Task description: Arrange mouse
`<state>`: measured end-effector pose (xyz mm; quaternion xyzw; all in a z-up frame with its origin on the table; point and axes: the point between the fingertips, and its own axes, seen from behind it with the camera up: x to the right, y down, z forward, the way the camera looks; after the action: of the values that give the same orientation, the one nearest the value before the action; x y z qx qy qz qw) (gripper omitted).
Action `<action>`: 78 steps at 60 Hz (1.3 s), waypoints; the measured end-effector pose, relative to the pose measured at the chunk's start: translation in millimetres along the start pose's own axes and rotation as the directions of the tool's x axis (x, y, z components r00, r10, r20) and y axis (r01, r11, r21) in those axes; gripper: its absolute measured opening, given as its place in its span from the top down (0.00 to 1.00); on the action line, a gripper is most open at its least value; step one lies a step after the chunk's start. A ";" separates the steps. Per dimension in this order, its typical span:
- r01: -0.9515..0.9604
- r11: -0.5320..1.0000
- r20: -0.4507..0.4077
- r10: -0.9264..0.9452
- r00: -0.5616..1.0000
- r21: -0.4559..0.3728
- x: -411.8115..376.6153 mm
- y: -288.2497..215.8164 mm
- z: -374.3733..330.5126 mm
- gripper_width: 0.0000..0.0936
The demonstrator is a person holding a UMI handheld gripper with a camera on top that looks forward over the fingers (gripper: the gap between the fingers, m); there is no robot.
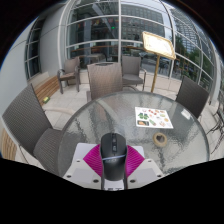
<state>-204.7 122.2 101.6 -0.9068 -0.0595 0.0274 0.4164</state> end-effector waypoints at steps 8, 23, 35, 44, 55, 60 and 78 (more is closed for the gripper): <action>0.009 0.995 -0.017 -0.011 1.000 -0.099 -15.1 63.6 40.7 0.70; -0.016 0.991 -0.039 0.011 0.999 -0.131 -16.0 99.8 63.3 0.65; -0.050 0.984 -0.047 0.042 0.998 -0.173 -11.3 102.8 58.8 0.25; -0.073 0.993 -0.040 0.070 0.997 -0.090 -0.9 57.7 6.6 0.08; -0.068 0.997 -0.032 0.069 0.997 0.032 26.1 6.2 -88.8 0.07; -0.065 0.996 -0.045 0.067 0.997 0.063 50.2 -3.6 -131.2 0.07; -0.095 0.992 -0.055 0.100 0.993 0.080 115.4 27.1 -227.7 0.09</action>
<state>-65.4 -51.5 229.5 -0.8922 -0.0016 0.0231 0.4510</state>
